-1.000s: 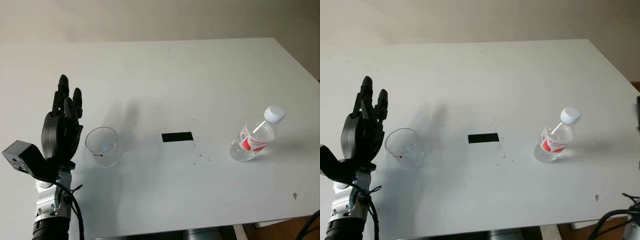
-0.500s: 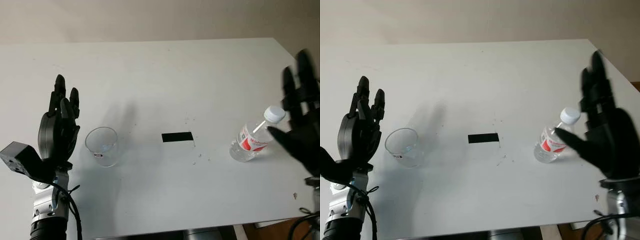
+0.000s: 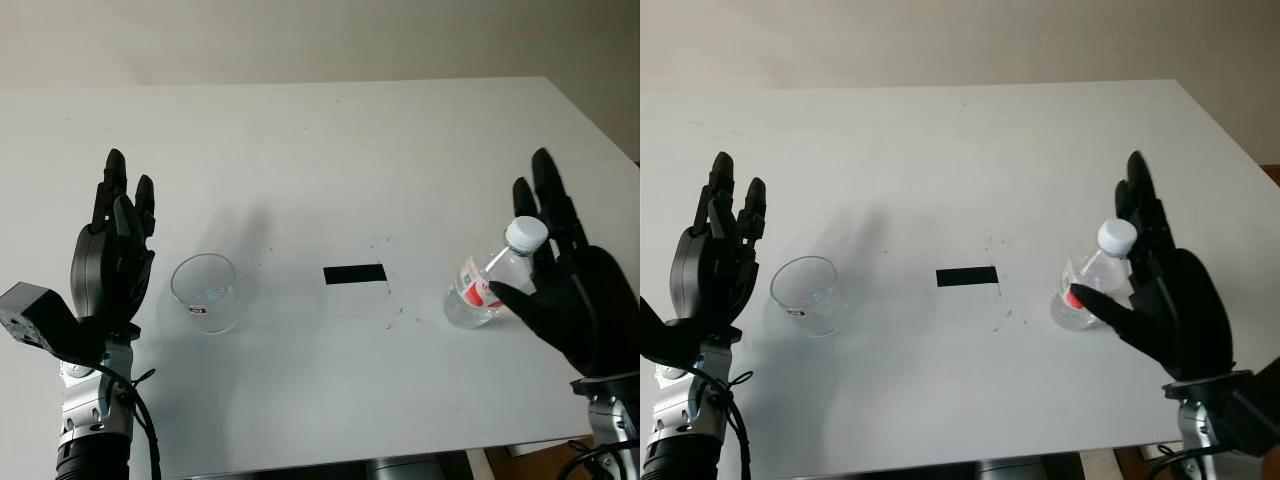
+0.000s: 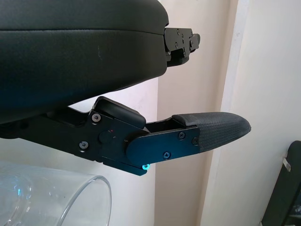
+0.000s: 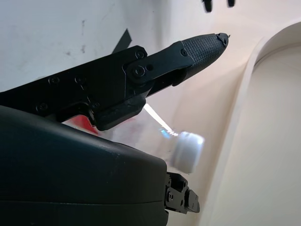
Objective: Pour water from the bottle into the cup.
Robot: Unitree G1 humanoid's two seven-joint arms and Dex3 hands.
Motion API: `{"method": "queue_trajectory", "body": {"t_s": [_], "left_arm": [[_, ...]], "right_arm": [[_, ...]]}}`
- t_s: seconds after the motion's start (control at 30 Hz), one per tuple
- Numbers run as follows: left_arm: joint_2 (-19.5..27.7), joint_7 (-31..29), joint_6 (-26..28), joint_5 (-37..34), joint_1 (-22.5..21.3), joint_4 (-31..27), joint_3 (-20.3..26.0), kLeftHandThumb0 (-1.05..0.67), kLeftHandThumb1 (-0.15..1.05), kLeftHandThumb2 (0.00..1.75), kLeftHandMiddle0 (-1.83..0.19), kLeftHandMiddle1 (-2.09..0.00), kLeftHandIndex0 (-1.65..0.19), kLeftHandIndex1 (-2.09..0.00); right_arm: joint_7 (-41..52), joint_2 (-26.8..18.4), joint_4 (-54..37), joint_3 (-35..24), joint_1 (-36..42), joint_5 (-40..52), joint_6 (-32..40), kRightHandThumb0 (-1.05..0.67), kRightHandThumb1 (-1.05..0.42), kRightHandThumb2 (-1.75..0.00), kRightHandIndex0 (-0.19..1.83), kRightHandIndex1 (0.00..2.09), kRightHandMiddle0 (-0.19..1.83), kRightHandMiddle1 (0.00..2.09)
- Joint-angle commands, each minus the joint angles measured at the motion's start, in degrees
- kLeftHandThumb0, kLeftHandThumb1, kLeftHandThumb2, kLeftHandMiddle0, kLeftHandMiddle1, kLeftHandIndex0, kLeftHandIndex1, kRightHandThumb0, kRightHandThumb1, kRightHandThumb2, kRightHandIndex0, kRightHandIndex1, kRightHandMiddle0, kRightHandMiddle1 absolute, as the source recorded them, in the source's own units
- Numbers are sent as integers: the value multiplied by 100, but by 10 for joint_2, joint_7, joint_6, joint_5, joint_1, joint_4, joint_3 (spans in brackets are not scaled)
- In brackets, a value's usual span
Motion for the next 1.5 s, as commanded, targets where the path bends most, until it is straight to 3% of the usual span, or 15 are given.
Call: {"method": "queue_trajectory", "body": {"t_s": [0.0,0.27,0.67,1.1,1.13,1.23,1.27,1.3,1.33,1.4,1.47], "left_arm": [[8,-6,-5,-5,-7,-3,5,-82,105,61,1,0,7,0],[9,-7,0,-5,-4,-6,5,-83,105,60,2,0,7,0],[10,-12,-7,-4,-6,2,8,-84,105,60,1,0,6,0],[1,5,4,-2,-2,-14,4,-82,105,60,2,0,8,0],[1,4,3,-2,-2,-13,4,-81,105,60,2,0,8,0],[3,-1,-5,-2,-3,-4,5,-81,105,61,2,0,7,0],[3,-1,-6,-2,-4,-3,5,-81,105,61,2,0,7,0],[3,-2,-6,-2,-4,-3,5,-81,105,61,2,0,7,0],[3,0,-5,-1,-5,-4,5,-81,105,62,2,0,8,0],[2,1,-5,0,-5,-4,4,-82,105,62,0,0,7,0],[2,2,-6,2,-5,-2,4,-82,105,62,0,0,6,0]], "right_arm": [[-11,0,14,-4,2,-13,-14,-82,-100,-5,-19,0,-19,0],[-58,-5,63,-4,-17,-58,-19,-81,-97,-5,-19,0,-19,0],[-41,-15,243,21,-96,-79,-86,-89,-102,-6,-19,0,-19,0],[-52,15,326,45,-151,-71,-90,-85,-99,-5,-19,0,-19,0],[-67,23,333,43,-155,-73,-95,-82,-98,-5,-19,0,-17,1],[-117,42,352,37,-165,-83,-105,-65,-95,-5,9,10,11,13],[-130,46,356,37,-167,-86,-109,-57,-95,-5,29,16,31,22],[-145,50,366,35,-171,-90,-120,-52,-96,-5,35,35,41,36],[-160,54,377,35,-176,-97,-131,-46,-98,-5,27,89,40,83],[-183,59,394,35,-183,-106,-146,-38,-100,-6,20,168,19,179],[-193,62,404,36,-187,-108,-154,-36,-102,-6,15,199,10,201]]}}
